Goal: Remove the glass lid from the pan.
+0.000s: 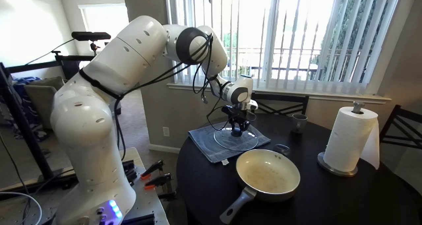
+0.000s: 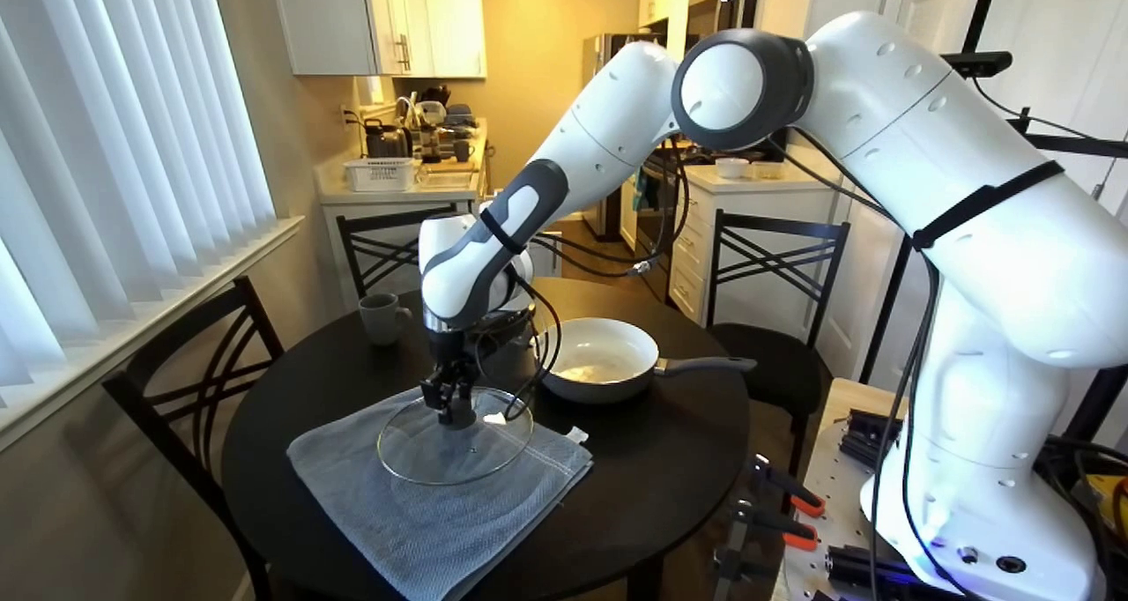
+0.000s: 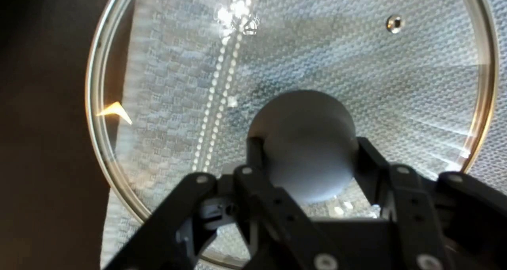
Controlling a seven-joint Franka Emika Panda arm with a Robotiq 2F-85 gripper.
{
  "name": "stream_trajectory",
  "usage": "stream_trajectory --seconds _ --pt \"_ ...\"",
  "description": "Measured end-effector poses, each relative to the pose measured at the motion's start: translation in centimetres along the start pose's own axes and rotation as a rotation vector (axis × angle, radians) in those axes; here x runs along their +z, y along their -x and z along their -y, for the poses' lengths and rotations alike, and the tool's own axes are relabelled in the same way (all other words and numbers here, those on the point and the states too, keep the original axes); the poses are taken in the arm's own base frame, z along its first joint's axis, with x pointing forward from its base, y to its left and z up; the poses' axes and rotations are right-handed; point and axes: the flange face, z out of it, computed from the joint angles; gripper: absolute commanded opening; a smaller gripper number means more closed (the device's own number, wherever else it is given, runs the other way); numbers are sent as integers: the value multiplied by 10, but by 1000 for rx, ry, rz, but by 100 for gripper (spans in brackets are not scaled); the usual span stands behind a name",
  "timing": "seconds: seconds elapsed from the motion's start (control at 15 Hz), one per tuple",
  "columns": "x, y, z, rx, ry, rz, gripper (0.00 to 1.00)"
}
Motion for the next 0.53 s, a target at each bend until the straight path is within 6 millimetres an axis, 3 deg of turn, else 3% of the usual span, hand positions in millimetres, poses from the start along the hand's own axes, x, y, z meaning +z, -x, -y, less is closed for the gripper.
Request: stream_trajectory --seconds 0.07,0.2,0.27,0.53 --pt "11 0 -2 3 -1 -1 33" --pt "13 -3 2 6 8 -7 33" --pt "13 -3 5 2 19 -7 83" --pt "18 -2 22 -19 71 -17 98"
